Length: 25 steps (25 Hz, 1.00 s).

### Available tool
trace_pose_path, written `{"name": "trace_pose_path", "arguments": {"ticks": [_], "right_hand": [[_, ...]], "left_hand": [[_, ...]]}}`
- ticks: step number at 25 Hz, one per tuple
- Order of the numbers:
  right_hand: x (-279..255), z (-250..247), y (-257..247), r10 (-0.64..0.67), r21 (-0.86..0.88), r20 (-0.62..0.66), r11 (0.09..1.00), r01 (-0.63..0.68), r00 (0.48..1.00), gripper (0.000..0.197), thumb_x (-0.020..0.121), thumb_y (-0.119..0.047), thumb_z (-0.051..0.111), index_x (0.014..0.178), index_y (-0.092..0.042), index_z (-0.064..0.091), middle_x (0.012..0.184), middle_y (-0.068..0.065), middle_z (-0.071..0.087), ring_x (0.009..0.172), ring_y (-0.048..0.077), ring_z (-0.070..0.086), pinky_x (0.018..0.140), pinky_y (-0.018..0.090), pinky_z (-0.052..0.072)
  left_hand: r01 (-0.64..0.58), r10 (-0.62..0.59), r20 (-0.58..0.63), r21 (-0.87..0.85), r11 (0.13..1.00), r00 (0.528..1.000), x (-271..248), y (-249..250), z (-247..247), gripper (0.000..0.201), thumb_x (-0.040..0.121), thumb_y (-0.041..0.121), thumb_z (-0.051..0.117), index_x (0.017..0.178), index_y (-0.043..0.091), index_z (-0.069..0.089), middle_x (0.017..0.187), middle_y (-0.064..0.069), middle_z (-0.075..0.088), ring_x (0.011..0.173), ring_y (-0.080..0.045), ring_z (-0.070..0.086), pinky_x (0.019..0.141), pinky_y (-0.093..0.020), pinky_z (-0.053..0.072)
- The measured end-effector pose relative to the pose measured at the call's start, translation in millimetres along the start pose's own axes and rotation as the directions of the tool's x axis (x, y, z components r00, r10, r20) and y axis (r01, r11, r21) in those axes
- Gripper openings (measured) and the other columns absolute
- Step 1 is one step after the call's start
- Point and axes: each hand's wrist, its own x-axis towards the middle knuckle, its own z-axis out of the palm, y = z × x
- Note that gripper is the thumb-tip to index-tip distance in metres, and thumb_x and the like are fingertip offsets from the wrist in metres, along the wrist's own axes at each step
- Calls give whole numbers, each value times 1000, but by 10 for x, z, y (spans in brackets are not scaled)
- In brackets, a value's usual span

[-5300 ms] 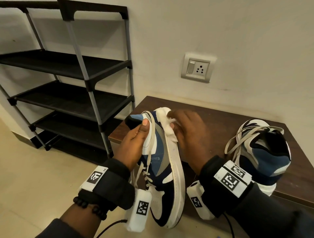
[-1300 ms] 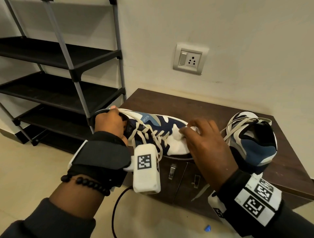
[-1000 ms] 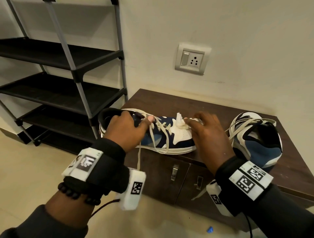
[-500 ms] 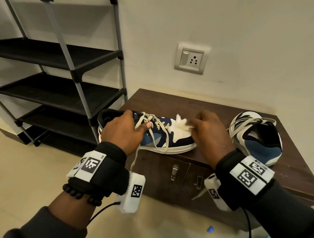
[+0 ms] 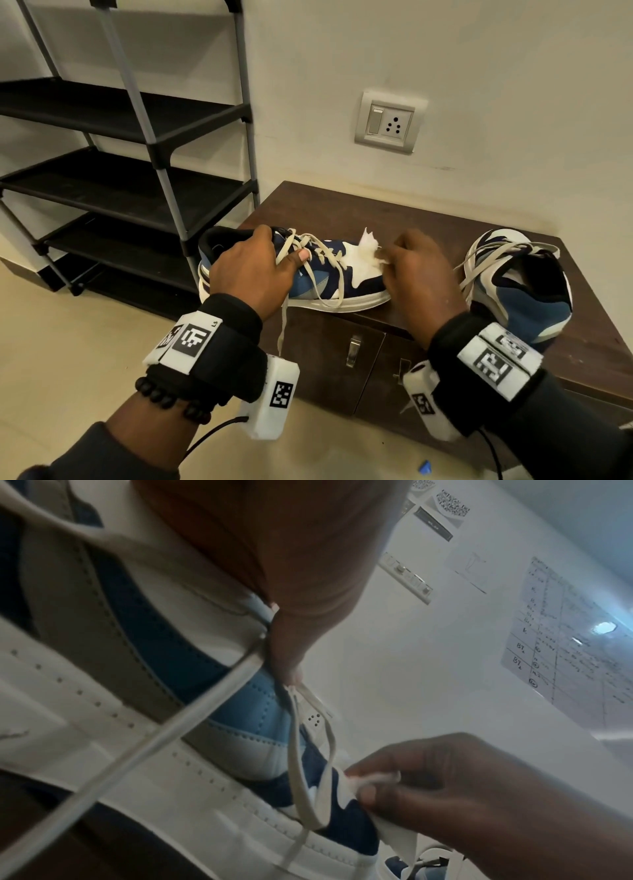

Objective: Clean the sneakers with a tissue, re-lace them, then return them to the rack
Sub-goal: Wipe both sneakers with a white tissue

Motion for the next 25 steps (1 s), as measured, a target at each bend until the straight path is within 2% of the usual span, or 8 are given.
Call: {"name": "trace_pose_path", "arguments": {"ticks": [2,4,9,13,16,19,22,25], "right_hand": [[-58,55,-214,-90,35,73,996,88,993,22,90,-10,50,105,-13,65,103,9,53,93,23,49,74,32,45],[0,32,-176,-113,63,29,992,111,993,21,91,-14,54,108,-14,66,100,4,53,92,17,48,73,24,44],[244,-45,127,30,-14,-35,999,-31,999,30,89,-6,56,116,-14,67,103,10,57,100,27,52,80,35,47],[359,-44,-44,-11,-28,17,1000,12,1000,33,91,-10,56,123,-19,61,111,9,55,109,26,47,87,35,46],[426,-51,-180,-74,-39,74,996,77,994,37,93,-13,54,127,-25,57,119,8,51,116,26,43,92,36,44],[421,-19,-386,-161,101,123,984,149,979,34,95,-17,49,126,-26,58,121,6,50,117,23,42,94,32,40],[437,57,-574,-201,191,146,966,172,969,32,93,-39,50,115,-20,65,115,4,53,109,20,47,88,29,39],[486,87,-633,-221,190,135,962,193,966,23,94,-29,52,109,-17,65,105,2,58,100,19,54,82,29,45]], "left_hand": [[4,-4,4,-9,1000,1000,-7,-1,-3,45,90,58,47,112,19,50,101,-1,65,88,-20,61,69,-30,42],[-6,6,12,-23,1000,1000,-14,-11,-6,44,90,58,47,109,19,50,98,0,65,85,-19,60,68,-30,43],[-46,51,21,-185,982,998,-88,-116,-2,37,87,55,54,105,23,48,94,5,65,85,-18,63,75,-39,54],[-44,64,25,-466,884,998,-236,-208,16,23,86,39,64,103,29,52,99,14,67,92,-4,65,82,-39,56],[-21,54,40,-581,814,998,-374,-255,38,29,87,29,65,113,31,53,109,17,66,102,1,62,91,-34,54],[-45,71,19,-609,792,997,-431,-302,84,32,87,28,65,116,31,53,108,20,65,101,7,60,90,-27,53],[-68,81,-7,-606,792,997,-426,-347,128,32,87,28,66,115,30,53,106,19,66,98,9,61,84,-20,52],[-85,81,-32,-566,820,996,-412,-346,157,34,86,31,65,117,29,51,109,15,67,100,4,61,86,-25,53]]}}
